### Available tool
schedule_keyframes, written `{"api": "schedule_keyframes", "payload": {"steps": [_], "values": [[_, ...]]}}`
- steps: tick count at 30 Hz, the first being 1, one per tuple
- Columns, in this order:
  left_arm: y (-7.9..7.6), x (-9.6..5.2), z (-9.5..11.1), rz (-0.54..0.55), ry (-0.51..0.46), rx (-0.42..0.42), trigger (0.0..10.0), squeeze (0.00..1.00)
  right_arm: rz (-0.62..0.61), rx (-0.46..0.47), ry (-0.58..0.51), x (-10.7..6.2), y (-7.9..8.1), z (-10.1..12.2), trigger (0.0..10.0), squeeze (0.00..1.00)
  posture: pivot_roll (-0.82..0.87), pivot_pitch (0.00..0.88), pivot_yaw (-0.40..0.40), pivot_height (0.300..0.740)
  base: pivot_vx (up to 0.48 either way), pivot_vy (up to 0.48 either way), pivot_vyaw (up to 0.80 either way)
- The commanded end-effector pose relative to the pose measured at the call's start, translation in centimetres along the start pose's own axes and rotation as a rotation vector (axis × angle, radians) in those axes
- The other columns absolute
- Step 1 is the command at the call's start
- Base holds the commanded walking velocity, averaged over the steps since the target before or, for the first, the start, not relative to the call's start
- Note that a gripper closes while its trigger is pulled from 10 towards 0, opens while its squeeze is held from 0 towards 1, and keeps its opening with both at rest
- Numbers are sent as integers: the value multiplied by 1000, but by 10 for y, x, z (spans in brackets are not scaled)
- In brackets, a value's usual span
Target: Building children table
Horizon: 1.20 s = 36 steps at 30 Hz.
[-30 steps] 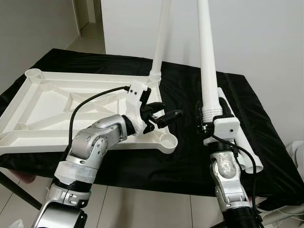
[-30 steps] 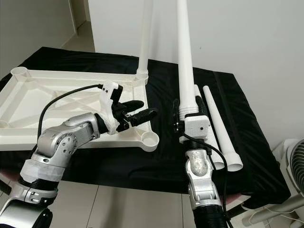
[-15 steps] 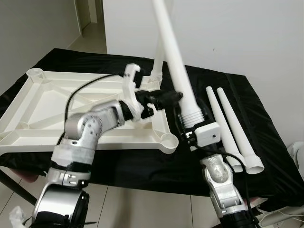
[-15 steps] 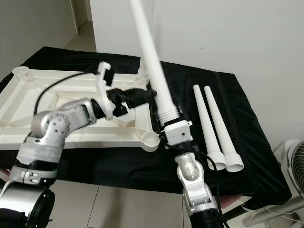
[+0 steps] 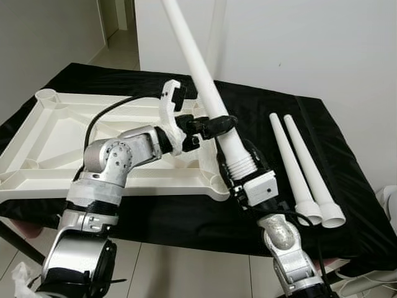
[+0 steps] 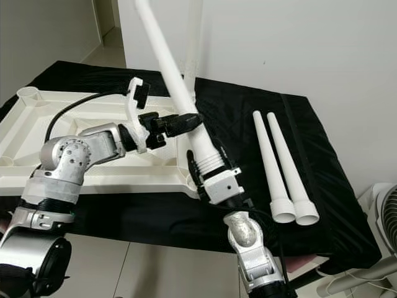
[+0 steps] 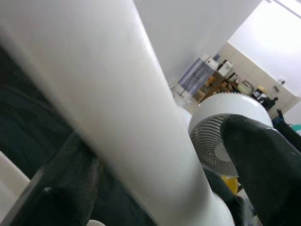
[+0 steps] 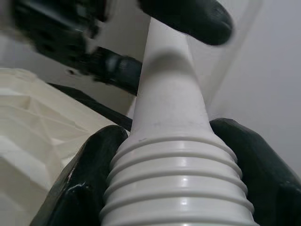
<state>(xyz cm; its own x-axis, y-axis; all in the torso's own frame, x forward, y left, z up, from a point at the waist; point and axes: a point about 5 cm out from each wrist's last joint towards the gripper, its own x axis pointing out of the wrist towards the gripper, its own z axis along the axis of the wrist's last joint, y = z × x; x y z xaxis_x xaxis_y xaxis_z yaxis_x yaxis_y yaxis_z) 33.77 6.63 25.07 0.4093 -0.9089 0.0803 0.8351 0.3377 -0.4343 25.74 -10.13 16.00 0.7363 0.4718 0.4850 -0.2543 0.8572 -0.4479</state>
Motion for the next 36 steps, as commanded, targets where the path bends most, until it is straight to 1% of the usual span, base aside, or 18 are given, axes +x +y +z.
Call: {"api": "schedule_keyframes", "payload": {"steps": [1,5,16,17,18,19,20,21,22,24,25,30,31,32,33,34,35,36], "values": [[-6,5,2,-119,22,22,10000,0,55,-24,-30,-3,6,4,10000,0,-67,0,-38,740,0,0,0],[6,6,11,-37,20,14,10000,0,119,-23,-2,-14,12,1,10000,0,-69,0,-37,740,0,0,0],[4,0,26,-66,-43,-40,10000,0,102,-39,39,-22,6,-6,10000,0,-72,0,-31,740,0,0,0],[4,0,26,-64,-50,-52,6039,0,95,-38,43,-22,6,-8,10000,0,-68,0,-32,740,0,0,0],[4,1,27,-66,-64,-62,3647,0,88,-36,46,-22,7,-8,10000,0,-65,0,-33,740,0,0,0],[4,1,27,-66,-64,-62,3647,0,88,-36,46,-22,7,-8,10000,0,-65,0,-33,740,0,0,0],[4,1,29,-71,-77,-72,196,0,84,-31,49,-22,8,-9,10000,0,-62,0,-35,740,0,0,0],[4,1,30,-65,-88,-80,39,0,83,-28,50,-22,10,-9,10000,0,-59,0,-35,740,0,0,0],[4,1,30,-65,-88,-80,39,0,83,-28,50,-22,10,-9,10000,0,-59,0,-35,740,0,0,0],[4,2,31,-65,-96,-83,1373,0,82,-25,51,-22,11,-9,10000,0,-59,0,-35,740,0,0,0],[6,2,33,-45,-106,-88,10000,0,85,-18,49,-22,14,-9,10000,0,-57,0,-32,740,0,0,0],[12,3,39,-9,-133,-101,10000,0,100,-19,42,-22,16,-9,10000,0,-58,0,-29,740,0,0,0],[13,3,41,-4,-138,-105,7686,0,104,-22,41,-22,16,-9,10000,0,-58,0,-27,740,0,0,0],[13,3,41,-2,-141,-108,7686,0,105,-24,41,-22,16,-9,10000,0,-58,0,-27,740,0,0,0],[13,3,42,1,-147,-106,3765,0,105,-25,41,-22,16,-9,10000,0,-58,0,-27,740,0,0,0],[13,3,42,1,-147,-106,3765,0,105,-25,41,-22,16,-9,10000,0,-58,0,-27,740,0,0,0],[13,2,42,-4,-148,-96,0,0,106,-28,42,-22,16,-9,10000,0,-59,0,-27,740,0,0,0],[13,2,42,-6,-150,-87,0,0,106,-29,43,-22,16,-10,10000,0,-60,0,-27,740,0,0,0]]}}
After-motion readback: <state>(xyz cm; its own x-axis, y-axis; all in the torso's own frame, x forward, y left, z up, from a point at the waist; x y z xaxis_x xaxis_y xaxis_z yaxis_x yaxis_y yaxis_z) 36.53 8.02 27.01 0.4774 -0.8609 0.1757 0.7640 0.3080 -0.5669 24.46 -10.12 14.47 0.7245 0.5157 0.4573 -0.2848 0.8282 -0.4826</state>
